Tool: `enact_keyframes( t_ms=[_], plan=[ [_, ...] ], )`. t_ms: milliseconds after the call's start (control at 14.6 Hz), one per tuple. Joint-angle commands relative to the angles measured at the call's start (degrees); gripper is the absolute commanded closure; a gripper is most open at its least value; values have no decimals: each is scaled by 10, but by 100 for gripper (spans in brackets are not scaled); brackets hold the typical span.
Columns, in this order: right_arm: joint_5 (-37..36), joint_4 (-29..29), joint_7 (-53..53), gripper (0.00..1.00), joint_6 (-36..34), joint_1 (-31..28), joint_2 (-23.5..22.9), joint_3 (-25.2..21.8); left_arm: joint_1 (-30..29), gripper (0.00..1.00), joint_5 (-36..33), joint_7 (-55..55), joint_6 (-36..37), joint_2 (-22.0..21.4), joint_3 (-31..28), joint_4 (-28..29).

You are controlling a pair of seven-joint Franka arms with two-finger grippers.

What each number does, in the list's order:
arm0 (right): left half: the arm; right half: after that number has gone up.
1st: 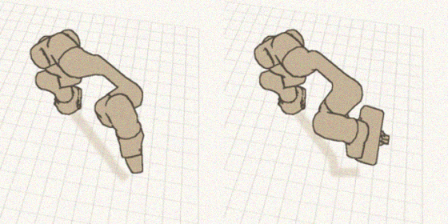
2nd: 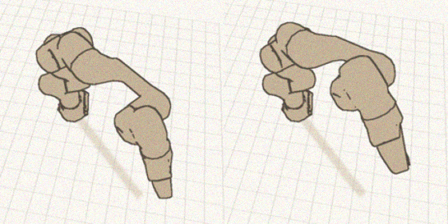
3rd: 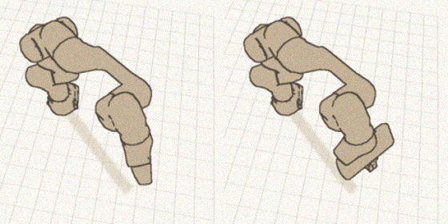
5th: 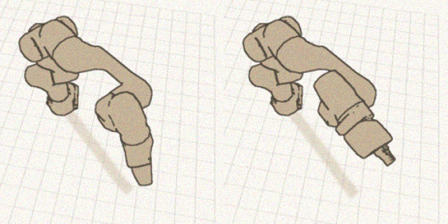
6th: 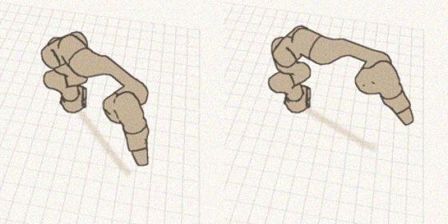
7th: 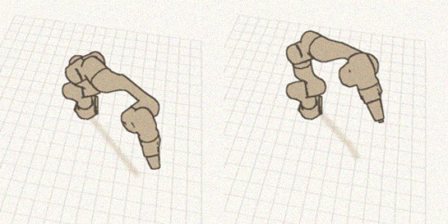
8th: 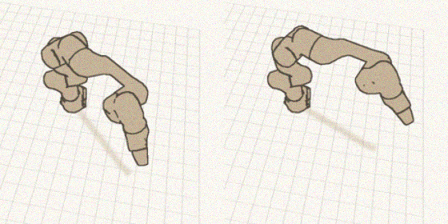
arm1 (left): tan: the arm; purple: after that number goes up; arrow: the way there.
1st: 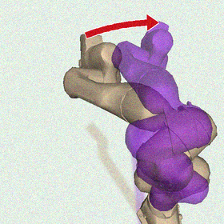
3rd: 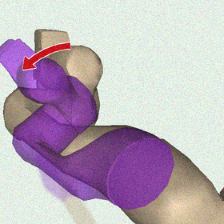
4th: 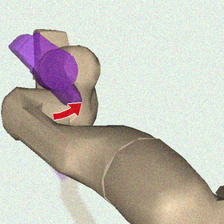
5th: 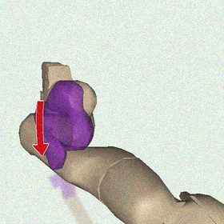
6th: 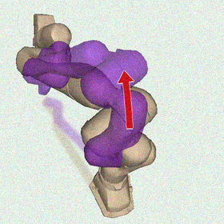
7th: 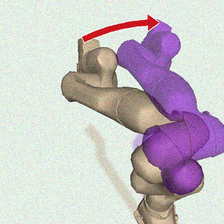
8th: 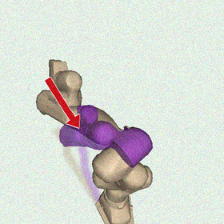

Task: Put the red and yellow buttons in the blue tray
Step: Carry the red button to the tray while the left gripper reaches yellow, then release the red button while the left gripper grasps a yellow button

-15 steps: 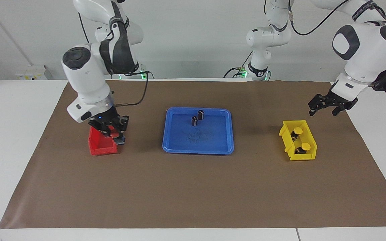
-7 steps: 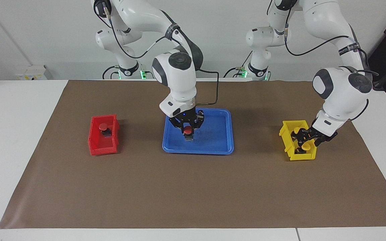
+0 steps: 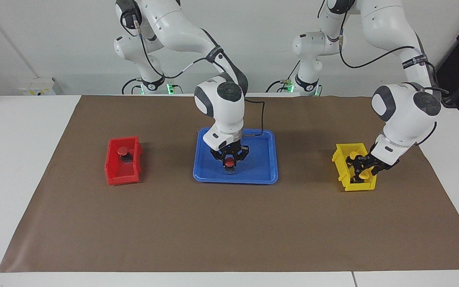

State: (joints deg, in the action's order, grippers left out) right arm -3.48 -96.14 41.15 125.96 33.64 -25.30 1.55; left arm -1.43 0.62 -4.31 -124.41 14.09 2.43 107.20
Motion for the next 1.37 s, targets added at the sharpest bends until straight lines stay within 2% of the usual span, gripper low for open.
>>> enact_keyframes(
  t_ms=[0, 69, 137, 343, 480, 618, 824, 961, 1167, 1304],
  plan=[
    [-5, -44, 28, 70, 31, 9, 24, -1, -4, 36, -5, 7, -20, -9, 0, 22],
    [-5, -44, 27, 48, 31, 8, 25, -1, -4, 36, -5, 7, -20, -9, 0, 23],
    [-6, -43, 26, 43, 30, 7, 25, -1, -6, 36, -5, 7, -20, -9, 0, 23],
    [-6, 4, 26, 38, 16, -1, 21, -1, -12, 36, -5, 6, -27, -9, 0, 30],
    [-9, 34, -1, 38, -27, -30, 30, -8, -12, 36, -5, 6, -46, -9, 0, 45],
    [-9, -2, -78, 38, -44, -85, 88, -8, -10, 36, -5, 7, -58, -9, 0, 53],
    [-7, -98, -211, 38, -49, -183, 178, -8, -11, 98, -5, 9, -54, -6, 0, 49],
    [-7, -144, -274, 38, -60, -235, 215, -8, -8, 99, -5, 9, 2, 1, -1, -6],
    [-7, -198, -365, 38, -61, -297, 245, -8, 15, 99, -8, 11, 185, 12, -1, -171],
    [2, -221, -417, 38, -56, -339, 254, -7, 69, 99, -5, 63, 232, 12, -1, -203]
  ],
)
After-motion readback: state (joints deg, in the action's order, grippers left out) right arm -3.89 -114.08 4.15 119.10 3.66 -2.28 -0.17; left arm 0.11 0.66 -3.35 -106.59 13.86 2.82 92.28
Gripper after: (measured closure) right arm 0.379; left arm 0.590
